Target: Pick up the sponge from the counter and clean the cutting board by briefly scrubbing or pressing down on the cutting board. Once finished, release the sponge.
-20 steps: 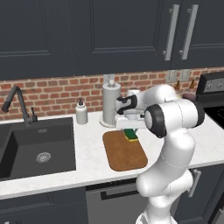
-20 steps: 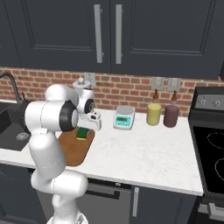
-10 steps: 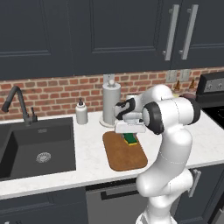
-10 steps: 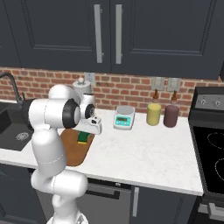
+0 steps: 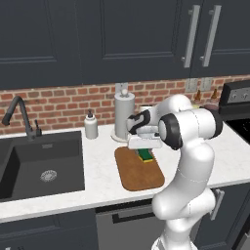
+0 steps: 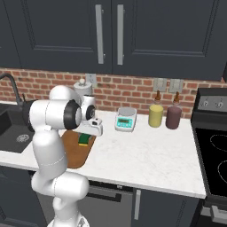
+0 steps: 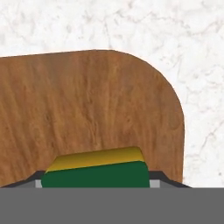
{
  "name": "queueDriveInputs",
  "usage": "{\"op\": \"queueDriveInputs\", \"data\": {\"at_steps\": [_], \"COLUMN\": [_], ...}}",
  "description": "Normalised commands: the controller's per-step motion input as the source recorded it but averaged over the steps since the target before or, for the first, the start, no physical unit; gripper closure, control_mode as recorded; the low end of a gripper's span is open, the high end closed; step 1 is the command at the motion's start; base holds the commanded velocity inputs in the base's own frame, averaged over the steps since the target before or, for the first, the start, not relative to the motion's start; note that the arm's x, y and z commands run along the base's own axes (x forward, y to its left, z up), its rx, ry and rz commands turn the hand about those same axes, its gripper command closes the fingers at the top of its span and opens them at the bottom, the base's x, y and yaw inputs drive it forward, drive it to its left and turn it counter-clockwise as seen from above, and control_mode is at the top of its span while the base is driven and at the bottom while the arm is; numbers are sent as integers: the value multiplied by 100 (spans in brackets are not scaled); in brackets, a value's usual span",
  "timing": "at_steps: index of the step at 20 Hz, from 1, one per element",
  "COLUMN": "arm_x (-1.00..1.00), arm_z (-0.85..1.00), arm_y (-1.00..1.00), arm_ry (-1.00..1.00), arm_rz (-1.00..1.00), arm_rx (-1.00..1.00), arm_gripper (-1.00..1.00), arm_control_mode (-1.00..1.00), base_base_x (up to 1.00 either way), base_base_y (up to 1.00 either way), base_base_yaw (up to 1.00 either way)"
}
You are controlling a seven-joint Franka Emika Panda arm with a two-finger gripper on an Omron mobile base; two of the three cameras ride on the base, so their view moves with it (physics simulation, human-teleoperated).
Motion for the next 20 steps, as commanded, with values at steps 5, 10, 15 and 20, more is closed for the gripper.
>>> {"op": "queueDriveInputs", "data": {"at_steps": [5,10,15,20], "arm_x": [1,0,0,0], "arm_z": [-9,-14,-8,-5], "arm_y": [22,34,42,45], "arm_ry": [-2,-2,-1,-1], "arm_rz": [1,2,2,2], "arm_rx": [-2,-3,-4,-2], "arm_gripper": [100,100,100,100], "arm_control_mode": [-100,-100,-100,-100], "base_base_x": [0,0,0,0], "base_base_y": [0,0,0,0], "base_base_yaw": [0,0,0,0]}}
